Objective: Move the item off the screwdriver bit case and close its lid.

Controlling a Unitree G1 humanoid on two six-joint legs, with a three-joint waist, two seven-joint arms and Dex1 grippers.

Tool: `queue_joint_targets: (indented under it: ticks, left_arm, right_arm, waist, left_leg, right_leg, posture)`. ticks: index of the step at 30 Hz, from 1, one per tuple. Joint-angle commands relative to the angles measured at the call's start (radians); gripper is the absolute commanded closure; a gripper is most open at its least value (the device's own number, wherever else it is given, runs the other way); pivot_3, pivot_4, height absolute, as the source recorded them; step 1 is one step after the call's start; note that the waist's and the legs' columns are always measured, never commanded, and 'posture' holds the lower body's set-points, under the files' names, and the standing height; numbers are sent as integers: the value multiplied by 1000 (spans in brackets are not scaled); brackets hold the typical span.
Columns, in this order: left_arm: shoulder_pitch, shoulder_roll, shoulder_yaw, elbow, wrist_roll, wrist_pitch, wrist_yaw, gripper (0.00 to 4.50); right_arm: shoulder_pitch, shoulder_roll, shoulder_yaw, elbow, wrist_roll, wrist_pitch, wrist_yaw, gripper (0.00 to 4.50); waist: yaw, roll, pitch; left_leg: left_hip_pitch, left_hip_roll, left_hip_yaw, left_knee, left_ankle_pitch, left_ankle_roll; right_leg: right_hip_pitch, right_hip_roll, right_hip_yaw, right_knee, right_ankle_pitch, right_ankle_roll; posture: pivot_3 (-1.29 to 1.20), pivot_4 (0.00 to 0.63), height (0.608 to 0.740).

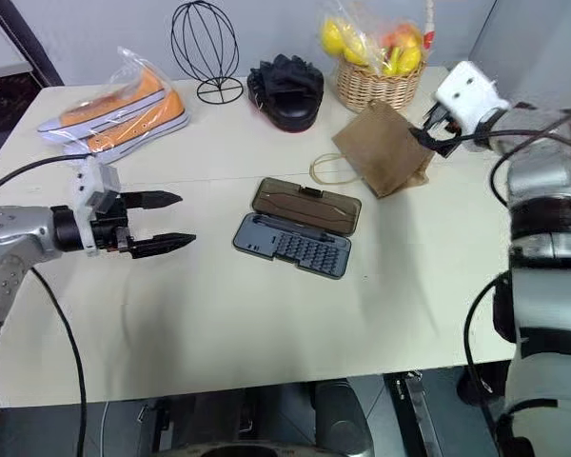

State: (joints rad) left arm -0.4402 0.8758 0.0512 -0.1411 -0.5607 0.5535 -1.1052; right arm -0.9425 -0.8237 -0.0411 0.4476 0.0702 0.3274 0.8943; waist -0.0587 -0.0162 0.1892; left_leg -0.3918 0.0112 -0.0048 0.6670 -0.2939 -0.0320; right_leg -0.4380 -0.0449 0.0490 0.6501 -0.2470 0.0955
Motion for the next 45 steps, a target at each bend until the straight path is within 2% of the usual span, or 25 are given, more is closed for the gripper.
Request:
queue_joint_targets:
  ticks: [1, 4, 7, 13, 16, 20, 23, 30, 34, 40, 45]
  left_arm:
    - [-76, -31, -80, 69, 60, -62, -65, 0]
    - [-142, -67, -128, 142, 95, -95, -109, 0]
    - [-181, -86, -146, 160, 95, -92, -153, 0]
    - [-200, -83, -160, 158, 118, -106, -205, 0]
    - [-191, -74, -141, 130, 103, -80, -206, 0]
    - [-160, -55, -114, 67, 77, -42, -199, 0]
    - [-140, -47, -94, 31, 59, -15, -188, 0]
    - [-120, -33, -65, -1, 47, 14, -165, 0]
    - [-106, -15, -39, -11, 35, 32, -166, 0]
    - [-76, 38, 11, -27, 5, 55, -177, 0]
    - [-31, 99, 68, -86, -53, 106, -195, 0]
  right_arm:
    - [183, -18, -60, -482, 264, 427, 87, 52]
    - [294, 8, -46, -620, 267, 498, 12, 52]
    - [304, 40, -13, -604, 255, 502, -27, 52]
    - [151, 77, 187, -276, 85, 268, 11, 52]
    - [52, 123, 279, -25, 8, 136, 83, 52]
    - [-60, 199, 329, 288, -66, -6, 113, 52]
    - [-106, 242, 325, 443, -99, -91, 104, 973]
    - [-135, 276, 310, 608, -144, -218, 108, 4449]
    - [-125, 279, 297, 619, -157, -303, 133, 4449]
    - [-78, 280, 290, 550, -134, -479, 272, 4449]
    - [-34, 288, 283, 447, -99, -532, 392, 4449]
  waist:
    - [12, 0, 0]
    - [20, 0, 0]
    - [20, 0, 0]
    - [14, 0, 0]
    - [14, 0, 0]
    - [13, 0, 0]
    - [14, 0, 0]
    - [13, 0, 0]
    - [2, -1, 0]
    - [-10, 0, 0]
    - [-11, 0, 0]
  left_leg:
    - [1, 0, -1, 0, 0, 1]
    - [1, -1, 0, 2, 0, 1]
    - [0, -2, 1, 5, 0, 1]
    - [0, -2, 2, 13, -4, 7]
    - [0, -2, 2, 14, -4, 7]
    - [-1, -2, 2, 14, -4, 7]
    - [-1, -1, 2, 14, -4, 7]
    - [0, -1, 1, 14, -4, 7]
    - [1, -1, 1, 14, -4, 7]
    - [1, 0, -1, 13, -4, 7]
    - [1, 0, -2, 13, -4, 7]
  right_leg:
    - [1, 2, -1, -1, 0, 0]
    - [3, 1, -1, 0, 0, 0]
    - [3, 0, -1, 0, 0, 0]
    - [5, 1, -1, 2, 0, 0]
    - [5, 1, -2, 2, 0, 0]
    - [5, 1, -2, 2, 0, 0]
    - [5, 1, -2, 2, 0, 0]
    - [5, 0, -2, 3, 0, 0]
    - [7, 1, -2, 3, 0, 0]
    - [7, 1, -2, 3, 0, 0]
    - [6, 1, -2, 3, 0, 0]
  posture:
    - [0, 150, 740]
    - [0, 150, 740]
    - [0, 150, 740]
    - [0, 150, 740]
    - [0, 150, 740]
    - [0, 150, 740]
    - [0, 150, 740]
    - [0, 150, 740]
    - [0, 150, 740]
    - [0, 150, 740]
    - [0, 150, 740]
